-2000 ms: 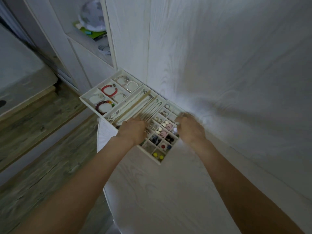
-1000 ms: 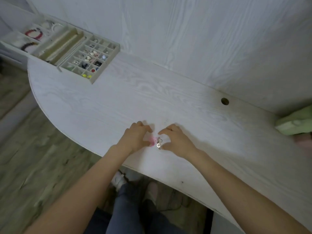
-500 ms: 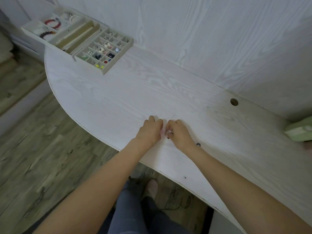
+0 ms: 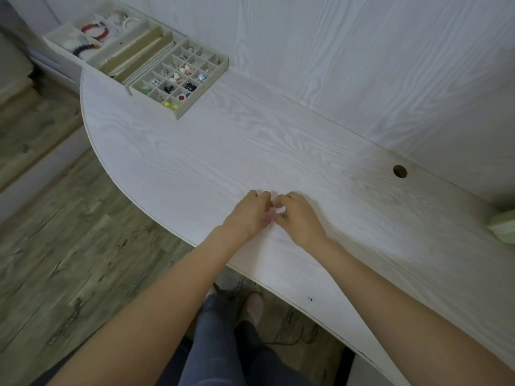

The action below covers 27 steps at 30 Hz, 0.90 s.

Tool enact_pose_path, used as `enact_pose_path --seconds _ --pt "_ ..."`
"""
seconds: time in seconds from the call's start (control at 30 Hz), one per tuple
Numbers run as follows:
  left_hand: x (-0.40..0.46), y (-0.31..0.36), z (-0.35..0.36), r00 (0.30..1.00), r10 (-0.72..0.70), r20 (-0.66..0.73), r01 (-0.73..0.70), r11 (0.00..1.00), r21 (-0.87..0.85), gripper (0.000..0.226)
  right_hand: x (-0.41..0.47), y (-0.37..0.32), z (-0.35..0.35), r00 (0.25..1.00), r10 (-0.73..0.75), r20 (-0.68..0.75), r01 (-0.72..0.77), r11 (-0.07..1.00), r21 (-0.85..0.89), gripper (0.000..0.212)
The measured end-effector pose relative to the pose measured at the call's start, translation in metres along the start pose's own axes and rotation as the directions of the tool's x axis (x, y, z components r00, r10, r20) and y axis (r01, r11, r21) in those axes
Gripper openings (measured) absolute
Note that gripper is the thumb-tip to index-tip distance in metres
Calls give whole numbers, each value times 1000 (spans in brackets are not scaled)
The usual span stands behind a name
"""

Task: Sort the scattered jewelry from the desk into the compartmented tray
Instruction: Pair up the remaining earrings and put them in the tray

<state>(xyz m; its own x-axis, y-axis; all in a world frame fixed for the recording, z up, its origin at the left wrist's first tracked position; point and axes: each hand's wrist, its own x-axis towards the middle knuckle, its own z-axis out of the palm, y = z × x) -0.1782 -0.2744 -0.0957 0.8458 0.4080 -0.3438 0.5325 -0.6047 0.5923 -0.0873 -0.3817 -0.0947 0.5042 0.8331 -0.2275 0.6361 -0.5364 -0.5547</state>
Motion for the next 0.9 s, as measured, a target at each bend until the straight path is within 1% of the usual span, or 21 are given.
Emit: enact_pose_path --seconds 0.13,0.23,0.37,0.5,0.57,0.63,0.7,0.77,0.8,0.87,0.9 --pt "-3 -8 2 996 49 -70 -52 998 -43 11 17 -10 0 994 77 78 -68 991 -113 15" --pt "-6 -9 3 993 33 -111 -39 998 -50 15 24 -14 0 986 106 132 -87 985 -147 10" --pt "-3 -6 3 993 -38 -108 37 999 -18 22 27 -17 4 986 104 132 -79 981 -177 12" --pt "1 1 -2 994 -72 -80 73 997 17 18 24 -20 1 987 74 141 -50 984 -171 17" --pt "0 4 -7 993 -110 -50 109 994 -18 16 20 -21 -4 986 70 148 -46 986 -160 14" --pt "0 5 -18 991 -137 -13 134 984 -118 12 18 -24 -13 987 82 137 -67 992 -107 8" --pt "0 7 -40 990 -140 15 139 965 -223 8 21 -29 -26 991 87 104 -88 996 12 12" --pt "-1 11 -70 990 -141 -4 131 930 -343 10 30 -39 -45 996 61 60 -70 986 150 15" --pt "-2 14 -85 990 -140 -12 120 890 -439 12 35 -46 -55 998 43 42 -51 974 219 17" --pt "-3 19 -114 989 -148 -14 103 749 -654 13 46 -61 -75 1000 17 5 -18 940 341 22" --pt "-2 20 -126 987 -160 -18 98 684 -723 12 51 -69 -83 1000 8 -13 -2 922 388 24"
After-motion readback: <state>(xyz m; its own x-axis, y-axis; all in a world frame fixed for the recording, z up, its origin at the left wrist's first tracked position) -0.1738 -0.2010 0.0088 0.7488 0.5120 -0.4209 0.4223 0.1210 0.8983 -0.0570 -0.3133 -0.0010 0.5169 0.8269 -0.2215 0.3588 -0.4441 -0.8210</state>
